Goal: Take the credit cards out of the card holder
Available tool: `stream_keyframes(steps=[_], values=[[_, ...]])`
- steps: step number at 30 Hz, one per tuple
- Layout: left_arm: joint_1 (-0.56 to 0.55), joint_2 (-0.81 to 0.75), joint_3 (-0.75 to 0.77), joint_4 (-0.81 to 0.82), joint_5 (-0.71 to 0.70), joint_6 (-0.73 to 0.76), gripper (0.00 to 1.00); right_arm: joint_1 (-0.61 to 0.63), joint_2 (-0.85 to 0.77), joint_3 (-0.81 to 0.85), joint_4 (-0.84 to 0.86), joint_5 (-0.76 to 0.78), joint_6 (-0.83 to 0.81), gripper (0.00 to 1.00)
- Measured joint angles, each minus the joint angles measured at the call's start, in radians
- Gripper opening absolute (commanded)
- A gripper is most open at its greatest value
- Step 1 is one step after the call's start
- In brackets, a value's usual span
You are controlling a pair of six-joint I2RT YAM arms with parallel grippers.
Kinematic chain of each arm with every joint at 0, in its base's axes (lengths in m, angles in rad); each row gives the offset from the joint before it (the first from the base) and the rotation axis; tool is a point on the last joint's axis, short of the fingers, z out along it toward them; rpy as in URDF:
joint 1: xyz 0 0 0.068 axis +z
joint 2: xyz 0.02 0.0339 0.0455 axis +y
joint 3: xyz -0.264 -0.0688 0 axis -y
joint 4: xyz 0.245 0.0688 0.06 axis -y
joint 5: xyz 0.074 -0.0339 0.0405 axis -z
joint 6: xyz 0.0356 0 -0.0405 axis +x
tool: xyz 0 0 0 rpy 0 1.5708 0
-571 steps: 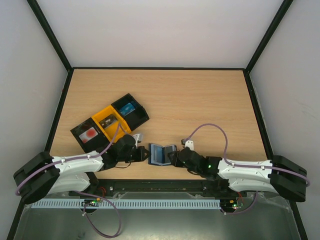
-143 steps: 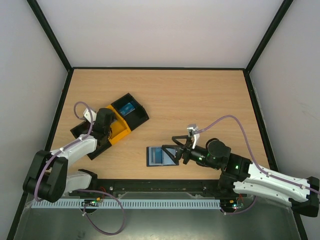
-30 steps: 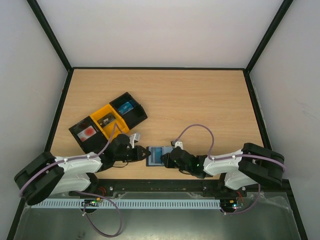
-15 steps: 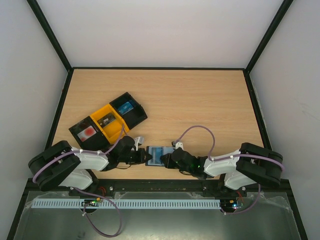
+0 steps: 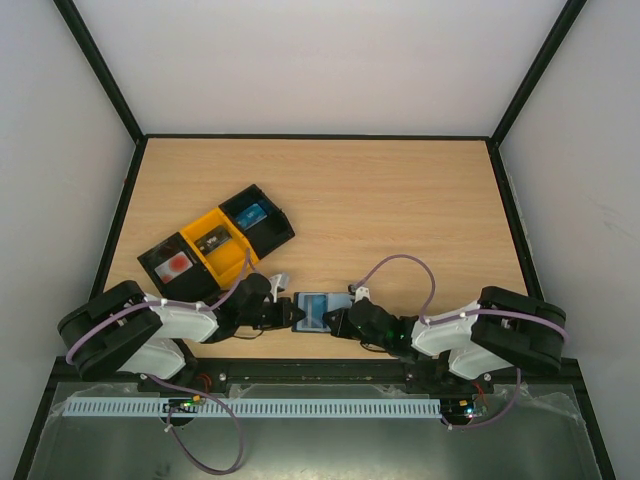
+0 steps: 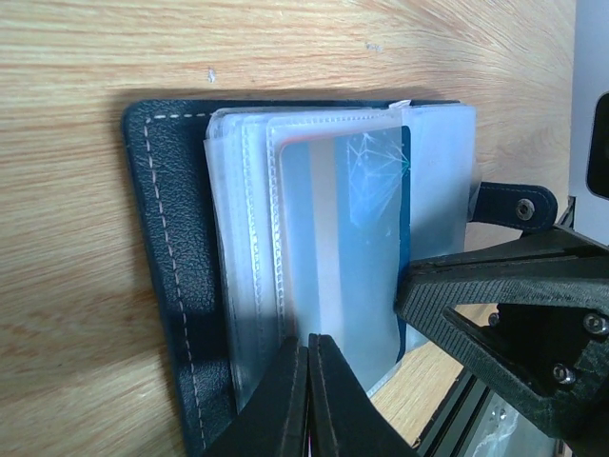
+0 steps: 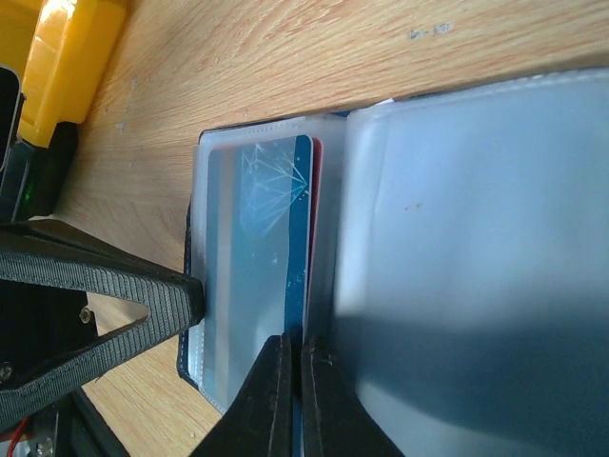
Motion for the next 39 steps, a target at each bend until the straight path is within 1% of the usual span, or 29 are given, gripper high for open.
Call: stream_keyframes(steps=[20, 26, 27, 33, 37, 39], values=[[-0.003, 0.006, 0.0, 0.005, -0.015, 0.011, 0.03, 0.0, -0.058, -0.064, 0.041, 0.014, 0.032, 0.02], [-0.005, 0.008, 0.0, 0.008, -0.015, 0.011, 0.03, -0.004, -0.065, -0.078, 0.053, 0.014, 0.049, 0.18], [-0.005, 0.008, 0.0, 0.008, -0.015, 0.011, 0.03, -0.005, -0.065, -0.078, 0.056, 0.014, 0.051, 0.19], [-0.005, 0.008, 0.0, 0.009, -0.015, 0.011, 0.03, -0.024, -0.033, -0.078, 0.104, -0.006, 0.066, 0.18], [-0.006, 0.008, 0.0, 0.009, -0.016, 0.011, 0.03, -0.036, 0.005, -0.08, 0.155, -0.029, 0.08, 0.15], [-0.006, 0.008, 0.0, 0.009, -0.016, 0.011, 0.03, -0.038, 0.016, -0.081, 0.172, -0.037, 0.084, 0.12]])
